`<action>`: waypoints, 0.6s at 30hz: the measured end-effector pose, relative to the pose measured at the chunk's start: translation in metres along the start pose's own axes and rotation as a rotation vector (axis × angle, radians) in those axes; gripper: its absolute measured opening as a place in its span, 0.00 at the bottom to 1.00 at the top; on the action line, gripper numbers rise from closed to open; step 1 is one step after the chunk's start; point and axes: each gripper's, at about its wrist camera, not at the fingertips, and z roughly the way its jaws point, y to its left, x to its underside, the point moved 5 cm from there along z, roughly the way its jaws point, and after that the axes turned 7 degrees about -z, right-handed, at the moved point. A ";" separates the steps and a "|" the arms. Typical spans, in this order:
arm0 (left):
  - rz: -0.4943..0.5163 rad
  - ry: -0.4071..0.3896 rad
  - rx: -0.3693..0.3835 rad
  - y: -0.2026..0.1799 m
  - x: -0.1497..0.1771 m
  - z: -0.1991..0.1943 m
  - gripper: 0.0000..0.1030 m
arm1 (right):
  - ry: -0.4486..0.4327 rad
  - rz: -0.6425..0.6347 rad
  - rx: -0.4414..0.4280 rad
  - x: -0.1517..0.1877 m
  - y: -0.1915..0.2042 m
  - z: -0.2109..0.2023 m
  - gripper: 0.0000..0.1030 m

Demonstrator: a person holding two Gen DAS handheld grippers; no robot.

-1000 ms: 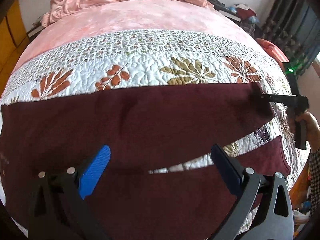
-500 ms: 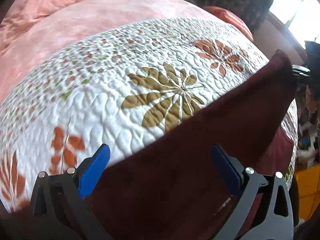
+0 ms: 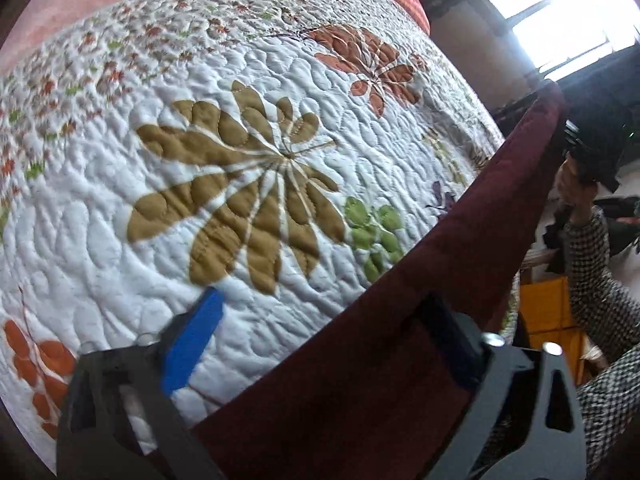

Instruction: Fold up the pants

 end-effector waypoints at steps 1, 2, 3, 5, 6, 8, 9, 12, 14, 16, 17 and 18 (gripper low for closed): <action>-0.018 0.023 0.050 -0.002 0.004 0.001 0.32 | -0.004 0.004 0.000 0.000 0.000 -0.001 0.16; -0.036 0.028 0.065 -0.003 0.007 0.000 0.25 | -0.001 0.006 0.005 0.000 -0.001 0.000 0.16; -0.037 0.010 0.049 -0.005 0.010 -0.002 0.21 | 0.005 0.003 0.018 0.001 0.000 0.002 0.16; 0.018 -0.064 -0.029 -0.017 0.016 -0.013 0.13 | 0.008 0.014 0.048 0.003 -0.001 0.005 0.16; 0.026 -0.111 -0.069 -0.023 0.019 -0.020 0.13 | 0.006 0.021 0.072 0.005 -0.002 0.005 0.16; 0.028 -0.232 -0.173 -0.044 0.030 -0.044 0.12 | -0.016 0.039 0.096 0.008 -0.003 0.004 0.16; 0.042 -0.285 -0.228 -0.056 0.038 -0.055 0.12 | -0.029 0.044 0.102 0.010 -0.002 0.003 0.16; 0.139 -0.412 -0.506 -0.110 0.080 -0.073 0.13 | -0.069 0.016 0.136 0.019 0.007 0.000 0.16; 0.172 -0.426 -0.605 -0.130 0.102 -0.068 0.13 | -0.077 -0.016 0.178 0.030 0.015 0.001 0.16; 0.200 -0.403 -0.708 -0.151 0.134 -0.044 0.14 | -0.061 -0.032 0.195 0.049 0.023 0.006 0.17; 0.209 -0.396 -0.730 -0.154 0.146 -0.039 0.14 | -0.051 -0.035 0.197 0.057 0.025 0.008 0.18; 0.225 -0.386 -0.758 -0.158 0.156 -0.028 0.14 | -0.035 -0.037 0.200 0.069 0.027 0.010 0.20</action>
